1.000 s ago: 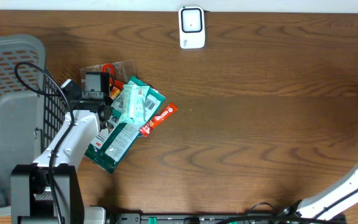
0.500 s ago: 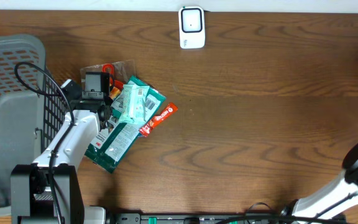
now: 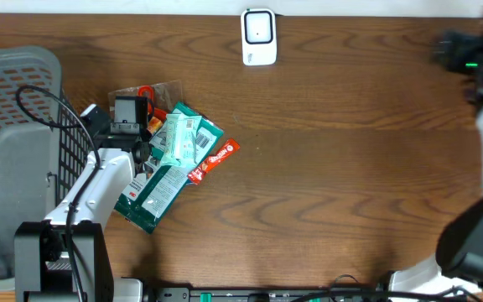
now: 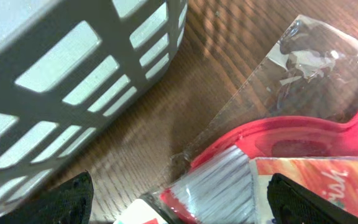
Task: Scan the item barcode
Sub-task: 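Swing the empty right gripper back toward the item pile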
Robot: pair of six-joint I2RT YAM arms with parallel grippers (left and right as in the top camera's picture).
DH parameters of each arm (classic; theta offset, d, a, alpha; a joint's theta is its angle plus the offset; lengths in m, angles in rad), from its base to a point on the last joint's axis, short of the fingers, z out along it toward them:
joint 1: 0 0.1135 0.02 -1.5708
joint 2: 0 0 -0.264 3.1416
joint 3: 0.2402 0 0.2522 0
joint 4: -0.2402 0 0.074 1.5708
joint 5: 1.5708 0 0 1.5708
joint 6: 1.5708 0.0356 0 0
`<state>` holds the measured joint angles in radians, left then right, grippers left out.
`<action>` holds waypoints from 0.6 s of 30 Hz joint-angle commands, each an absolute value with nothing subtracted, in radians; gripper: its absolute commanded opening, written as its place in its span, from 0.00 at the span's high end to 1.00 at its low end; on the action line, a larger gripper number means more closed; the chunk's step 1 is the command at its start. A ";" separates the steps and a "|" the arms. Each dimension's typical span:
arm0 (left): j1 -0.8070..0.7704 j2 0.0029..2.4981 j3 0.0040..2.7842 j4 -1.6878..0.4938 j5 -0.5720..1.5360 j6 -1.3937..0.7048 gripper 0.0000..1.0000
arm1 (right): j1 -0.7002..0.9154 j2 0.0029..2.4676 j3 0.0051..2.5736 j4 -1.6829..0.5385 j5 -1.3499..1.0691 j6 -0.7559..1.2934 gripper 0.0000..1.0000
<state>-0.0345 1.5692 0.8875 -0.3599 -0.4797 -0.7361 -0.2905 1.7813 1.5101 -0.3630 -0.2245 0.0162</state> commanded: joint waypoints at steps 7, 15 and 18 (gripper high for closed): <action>-0.021 1.424 0.881 -0.427 -0.517 -0.530 0.11 | 0.111 1.853 1.510 -0.507 -0.305 0.059 0.01; -0.021 1.273 0.881 -0.505 -0.499 -0.528 0.11 | 0.374 1.854 1.510 -0.580 -0.506 0.397 0.11; -0.021 1.281 0.877 -0.514 -0.499 -0.536 0.11 | 0.450 1.860 1.510 -0.588 -0.518 0.459 0.15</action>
